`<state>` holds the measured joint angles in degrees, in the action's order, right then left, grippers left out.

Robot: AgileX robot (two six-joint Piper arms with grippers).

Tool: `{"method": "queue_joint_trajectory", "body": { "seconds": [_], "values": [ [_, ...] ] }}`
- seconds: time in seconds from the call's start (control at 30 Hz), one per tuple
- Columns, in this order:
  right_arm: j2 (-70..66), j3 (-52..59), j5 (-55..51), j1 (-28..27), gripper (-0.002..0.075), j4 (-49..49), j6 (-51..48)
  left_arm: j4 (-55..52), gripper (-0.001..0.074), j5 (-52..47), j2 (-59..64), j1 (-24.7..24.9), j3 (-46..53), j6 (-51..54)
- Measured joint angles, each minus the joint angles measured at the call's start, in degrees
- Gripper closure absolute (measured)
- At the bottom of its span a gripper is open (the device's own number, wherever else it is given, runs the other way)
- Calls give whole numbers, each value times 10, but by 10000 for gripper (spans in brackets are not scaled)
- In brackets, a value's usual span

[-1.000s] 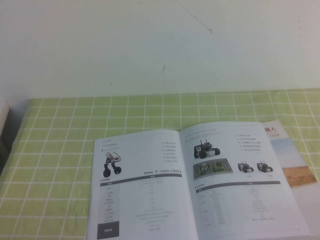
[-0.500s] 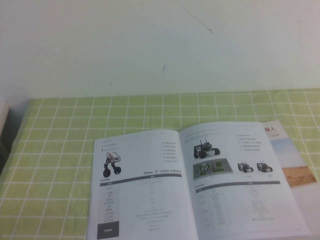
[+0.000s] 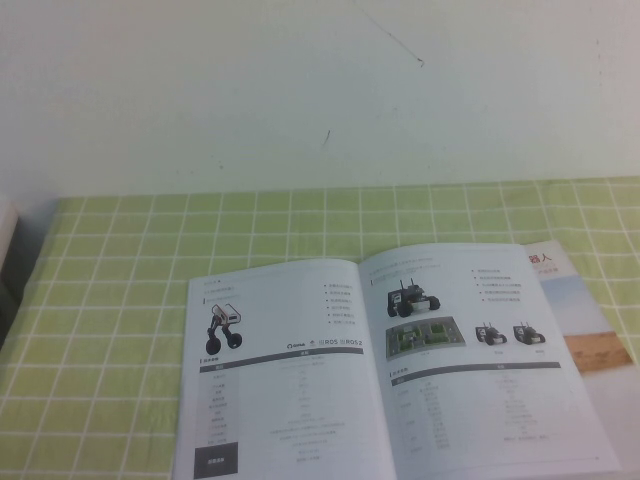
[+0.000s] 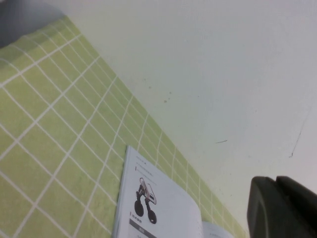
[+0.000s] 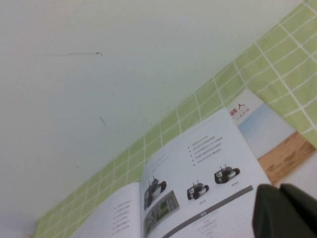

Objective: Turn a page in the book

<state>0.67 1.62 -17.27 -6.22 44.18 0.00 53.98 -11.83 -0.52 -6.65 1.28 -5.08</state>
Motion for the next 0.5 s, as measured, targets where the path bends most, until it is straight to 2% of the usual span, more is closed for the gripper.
{"method": "queue_joint_trajectory", "body": {
  "seconds": [0.2,0.4,0.5],
  "values": [
    [0,0,0,0,729,-1,-64,69,739,14,0,0,0,-8],
    [0,0,0,0,729,19,-168,95,739,7,0,0,0,130],
    [0,-3,-4,0,729,22,-206,92,739,-19,14,0,-31,186]
  ]
}}
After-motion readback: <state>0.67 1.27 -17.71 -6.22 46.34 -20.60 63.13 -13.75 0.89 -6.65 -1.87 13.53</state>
